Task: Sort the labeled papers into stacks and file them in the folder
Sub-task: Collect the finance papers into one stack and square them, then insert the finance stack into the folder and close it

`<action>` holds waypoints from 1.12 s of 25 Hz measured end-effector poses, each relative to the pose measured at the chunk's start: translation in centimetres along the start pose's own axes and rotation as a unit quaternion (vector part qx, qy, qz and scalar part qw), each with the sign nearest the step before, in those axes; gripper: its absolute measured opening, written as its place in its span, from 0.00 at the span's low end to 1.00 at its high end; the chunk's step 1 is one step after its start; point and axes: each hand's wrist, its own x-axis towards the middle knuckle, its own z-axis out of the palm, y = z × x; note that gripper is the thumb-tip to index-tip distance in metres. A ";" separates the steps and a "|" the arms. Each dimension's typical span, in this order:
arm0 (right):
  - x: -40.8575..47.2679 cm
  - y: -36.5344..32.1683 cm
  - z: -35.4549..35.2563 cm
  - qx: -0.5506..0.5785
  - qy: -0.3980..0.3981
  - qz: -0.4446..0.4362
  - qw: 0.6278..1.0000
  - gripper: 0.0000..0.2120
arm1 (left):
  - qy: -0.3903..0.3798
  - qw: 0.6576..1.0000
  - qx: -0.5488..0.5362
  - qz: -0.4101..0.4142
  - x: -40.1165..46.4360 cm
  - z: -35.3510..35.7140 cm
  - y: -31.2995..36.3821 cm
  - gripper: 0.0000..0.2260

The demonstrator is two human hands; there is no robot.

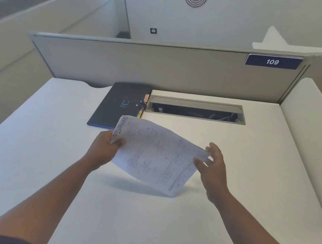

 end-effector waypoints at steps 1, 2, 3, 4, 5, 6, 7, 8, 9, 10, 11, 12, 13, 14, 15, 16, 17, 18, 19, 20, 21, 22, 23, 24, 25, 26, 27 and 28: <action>0.0 -0.4 0.8 -0.026 0.012 -0.009 1.000 0.33 | -0.007 1.000 0.022 0.011 0.5 -0.9 0.2 0.11; 0.0 -0.6 1.8 -0.062 0.014 -0.020 0.998 0.33 | -0.017 0.999 0.045 0.023 1.1 -1.7 0.2 0.10; 0.0 -0.8 2.8 -0.097 0.006 -0.031 0.995 0.31 | -0.029 0.997 0.068 0.036 1.8 -2.5 0.2 0.09; -0.1 -1.1 4.0 -0.127 -0.009 -0.040 0.991 0.29 | -0.040 0.994 0.088 0.047 2.5 -3.3 0.1 0.08; -0.1 -1.5 5.4 -0.157 -0.030 -0.046 0.986 0.26 | -0.051 0.992 0.104 0.057 3.2 -4.1 0.0 0.07; -0.2 -2.0 6.8 -0.200 -0.049 -0.051 0.977 0.22 | -0.061 0.989 0.117 0.065 3.9 -4.9 -0.4 0.07; -0.2 -2.4 8.5 -0.259 -0.060 -0.060 0.962 0.17 | -0.071 0.987 0.129 0.071 4.6 -5.8 -0.9 0.07; -0.2 -2.8 10.0 -0.317 -0.063 -0.068 0.944 0.13 | -0.082 0.984 0.140 0.079 5.3 -6.7 -1.4 0.07; -0.2 -3.2 11.4 -0.346 -0.069 -0.069 0.933 0.09 | -0.095 0.980 0.151 0.086 6.0 -7.4 -1.9 0.08; -0.2 -3.4 12.8 -0.341 -0.081 -0.063 0.935 0.08 | -0.110 0.976 0.163 0.095 6.8 -8.2 -2.4 0.08; -0.2 -3.5 14.1 -0.317 -0.098 -0.052 0.942 0.08 | -0.128 0.971 0.176 0.104 7.6 -8.8 -2.9 0.08; -0.3 -3.4 15.3 -0.298 -0.114 -0.038 0.947 0.08 | -0.147 0.965 0.186 0.113 8.3 -9.4 -3.5 0.08; -0.4 -3.3 16.3 -0.288 -0.129 -0.026 0.949 0.08 | -0.164 0.960 0.190 0.121 9.1 -9.8 -4.0 0.08; -0.6 -3.0 17.1 -0.288 -0.139 -0.018 0.947 0.09 | -0.178 0.956 0.193 0.127 9.7 -10.1 -4.4 0.07; -0.7 -2.7 17.8 -0.286 -0.140 -0.012 0.948 0.10 | -0.188 0.954 0.195 0.132 10.3 -10.3 -4.7 0.06; -0.8 -2.3 18.3 -0.282 -0.134 -0.006 0.950 0.10 | -0.195 0.951 0.197 0.137 10.9 -10.4 -4.9 0.06; -0.9 -2.0 18.7 -0.276 -0.124 0.002 0.953 0.10 | -0.201 0.949 0.194 0.143 11.4 -10.4 -5.1 0.06; -0.8 -1.8 18.9 -0.268 -0.111 0.011 0.957 0.10 | -0.203 0.949 0.187 0.151 11.8 -10.2 -5.2 0.06; -0.6 -1.6 18.9 -0.258 -0.098 0.021 0.961 0.10 | -0.197 0.951 0.174 0.160 12.1 -10.0 -5.3 0.07; -0.3 -1.4 18.7 -0.244 -0.084 0.032 0.965 0.10 | -0.178 0.957 0.158 0.168 12.5 -9.7 -5.5 0.08; 0.2 -1.3 18.3 -0.226 -0.068 0.045 0.971 0.10 | -0.145 0.964 0.140 0.174 12.8 -9.4 -5.9 0.12; 0.7 -1.1 17.9 -0.201 -0.050 0.058 0.977 0.11 | -0.103 0.971 0.126 0.172 13.2 -9.1 -6.4 0.20; 1.3 -0.8 17.5 -0.171 -0.029 0.074 0.982 0.11 | -0.063 0.978 0.113 0.166 13.5 -8.8 -7.0 0.26; 1.9 -0.5 17.1 -0.136 -0.006 0.089 0.987 0.10 | -0.031 0.981 0.105 0.160 13.7 -8.6 -7.8 0.30; 2.5 -0.2 16.6 -0.101 0.019 0.103 0.989 0.10 | -0.015 0.982 0.102 0.158 14.0 -8.3 -8.7 0.31; 3.1 0.2 16.3 -0.072 0.048 0.111 0.990 0.10 | -0.013 0.982 0.108 0.158 14.2 -8.0 -9.6 0.32; 4.0 0.7 15.9 -0.048 0.080 0.118 0.989 0.10 | -0.021 0.980 0.120 0.155 14.6 -7.5 -10.7 0.33; 4.9 1.1 15.6 -0.027 0.111 0.126 0.986 0.10 | -0.035 0.978 0.141 0.149 14.8 -7.1 -11.5 0.34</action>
